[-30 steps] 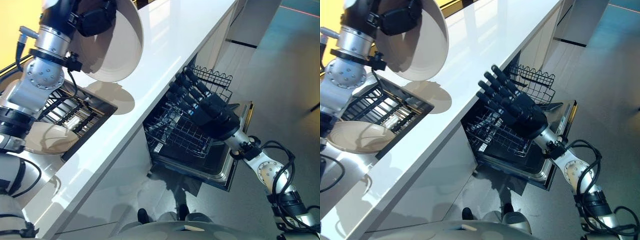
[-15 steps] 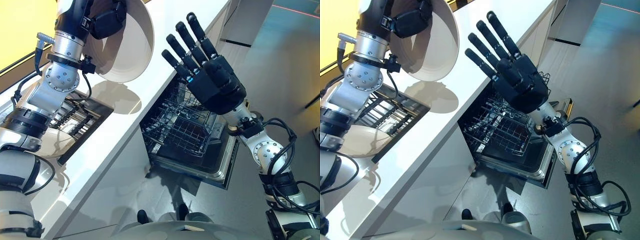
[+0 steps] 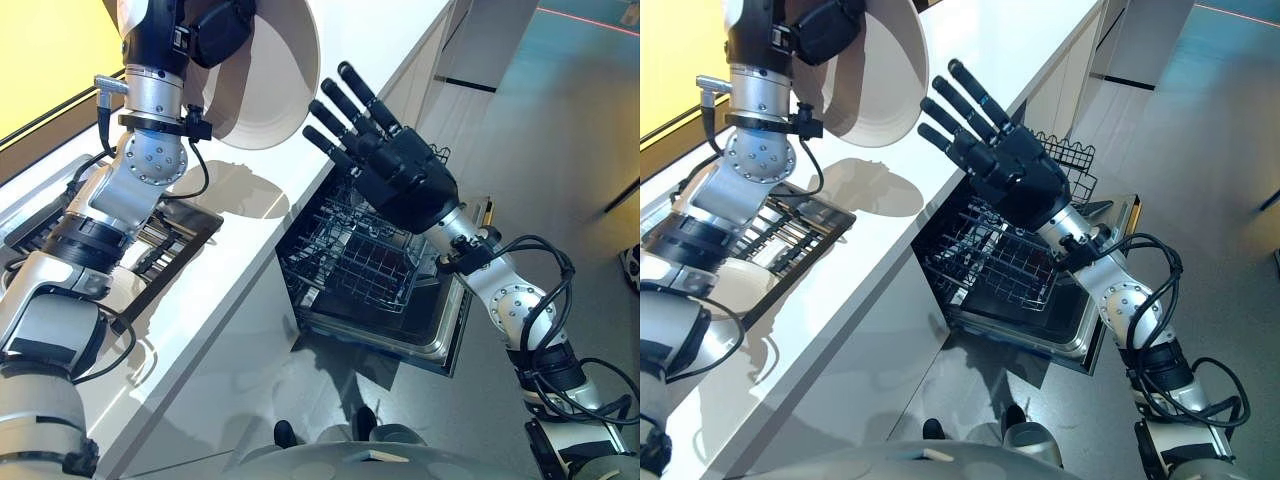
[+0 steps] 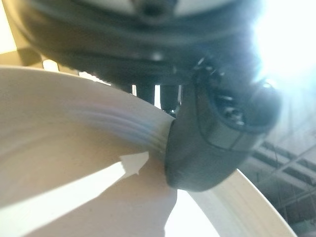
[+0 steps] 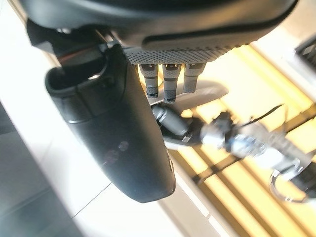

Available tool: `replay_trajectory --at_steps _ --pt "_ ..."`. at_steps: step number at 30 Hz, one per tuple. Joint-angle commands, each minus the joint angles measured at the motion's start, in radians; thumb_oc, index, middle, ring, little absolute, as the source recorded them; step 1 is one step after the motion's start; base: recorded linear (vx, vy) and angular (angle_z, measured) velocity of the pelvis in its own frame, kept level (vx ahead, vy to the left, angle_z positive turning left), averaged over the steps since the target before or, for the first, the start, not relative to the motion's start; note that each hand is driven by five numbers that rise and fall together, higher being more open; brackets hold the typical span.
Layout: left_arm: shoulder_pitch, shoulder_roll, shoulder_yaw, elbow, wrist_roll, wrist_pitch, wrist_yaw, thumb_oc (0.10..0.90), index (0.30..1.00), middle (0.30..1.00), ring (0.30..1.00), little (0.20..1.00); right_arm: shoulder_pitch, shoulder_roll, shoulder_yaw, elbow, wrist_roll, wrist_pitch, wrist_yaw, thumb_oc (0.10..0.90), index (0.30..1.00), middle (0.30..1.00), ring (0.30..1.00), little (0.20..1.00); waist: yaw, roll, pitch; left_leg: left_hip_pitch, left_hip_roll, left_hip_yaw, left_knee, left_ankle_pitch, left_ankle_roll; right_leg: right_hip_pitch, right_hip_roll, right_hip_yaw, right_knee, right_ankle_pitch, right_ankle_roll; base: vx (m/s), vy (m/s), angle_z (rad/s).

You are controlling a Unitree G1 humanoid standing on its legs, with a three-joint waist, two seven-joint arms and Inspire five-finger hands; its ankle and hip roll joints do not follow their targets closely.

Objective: Pick up plates and place into dishwasher.

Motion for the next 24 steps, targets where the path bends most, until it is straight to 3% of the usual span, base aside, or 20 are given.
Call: replay_trajectory --at_steps 1,11,24 --pt "-0.183 -0.002 0.087 -0.007 0.048 -0.04 0.129 0.1 0.3 0.3 0.3 0.2 -0.126 0.019 -0.005 0.012 -0.008 -0.086 -0.003 0.8 0.9 0.9 0.9 0.9 -0.005 -0.01 -0.121 0.043 -0.056 -0.012 0.002 -0.08 0.001 0.004 0.009 -0.023 0.003 0.028 0.059 0.0 0.0 0.0" --pt "-0.156 -0.064 0.093 -0.069 0.188 0.005 0.228 0.1 0.3 0.3 0.3 0.2 -0.185 0.038 0.043 0.012 -0.14 -0.152 -0.068 0.8 0.9 0.9 0.9 0.9 -0.001 -0.016 -0.121 0.044 -0.059 -0.024 0.002 -0.081 0.002 0.007 0.013 -0.022 0.003 0.027 0.053 -0.01 -0.004 0.0" --pt "-0.016 -0.213 0.106 -0.013 0.278 -0.071 0.248 0.1 0.3 0.3 0.3 0.2 -0.227 0.121 0.066 -0.011 -0.14 -0.187 -0.073 0.8 0.9 0.9 0.9 0.9 0.004 -0.033 -0.116 0.043 -0.057 -0.016 0.002 -0.073 0.007 0.003 0.014 -0.024 0.003 0.04 0.048 -0.01 -0.012 -0.01"
